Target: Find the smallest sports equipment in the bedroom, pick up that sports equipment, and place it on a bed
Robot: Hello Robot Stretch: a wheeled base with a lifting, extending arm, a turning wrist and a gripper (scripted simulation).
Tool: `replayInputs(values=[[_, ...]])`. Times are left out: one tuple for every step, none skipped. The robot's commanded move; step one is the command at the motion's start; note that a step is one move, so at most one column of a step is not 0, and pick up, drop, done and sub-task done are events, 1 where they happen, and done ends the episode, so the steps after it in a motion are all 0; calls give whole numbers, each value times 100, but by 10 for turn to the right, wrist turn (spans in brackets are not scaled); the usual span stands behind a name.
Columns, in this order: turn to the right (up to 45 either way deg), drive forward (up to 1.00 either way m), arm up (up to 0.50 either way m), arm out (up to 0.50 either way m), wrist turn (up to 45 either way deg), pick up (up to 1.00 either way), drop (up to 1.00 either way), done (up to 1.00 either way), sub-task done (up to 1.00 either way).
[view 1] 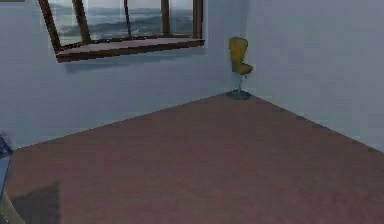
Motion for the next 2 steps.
replayInputs(values=[[450,0,0,0,0,0,0,0,0],[360,0,0,0,0,0,0,0,0]])
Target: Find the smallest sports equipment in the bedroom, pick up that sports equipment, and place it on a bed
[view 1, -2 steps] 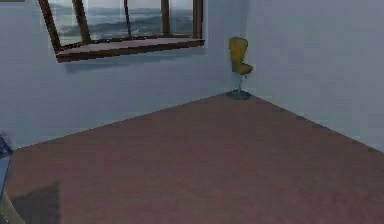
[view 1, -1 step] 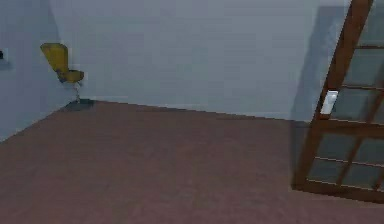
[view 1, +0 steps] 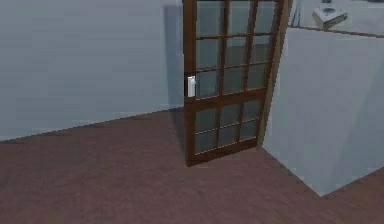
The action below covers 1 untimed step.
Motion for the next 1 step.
replayInputs(values=[[30,0,0,0,0,0,0,0,0]])
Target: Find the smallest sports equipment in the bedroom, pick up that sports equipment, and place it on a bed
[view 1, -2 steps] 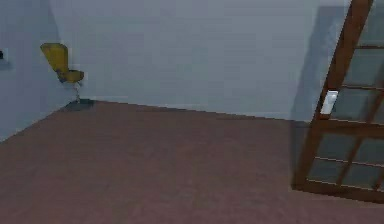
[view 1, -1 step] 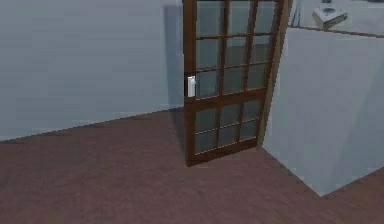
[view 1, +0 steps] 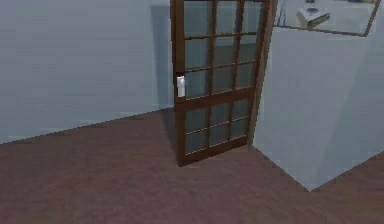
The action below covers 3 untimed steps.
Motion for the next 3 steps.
replayInputs(values=[[0,40,0,0,0,0,0,0,0],[-450,0,0,0,0,0,0,0,0],[-270,0,0,0,0,0,0,0,0]])
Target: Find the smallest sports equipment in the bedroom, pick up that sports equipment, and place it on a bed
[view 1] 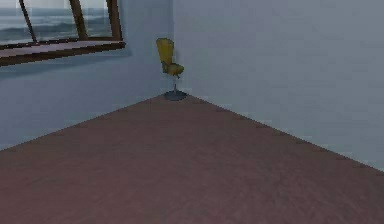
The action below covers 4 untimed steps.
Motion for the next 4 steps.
replayInputs(values=[[0,5,0,0,0,0,0,0,0],[-330,0,0,0,0,0,0,0,0],[0,80,0,0,0,0,0,0,0],[-360,0,0,0,0,0,0,0,0]])
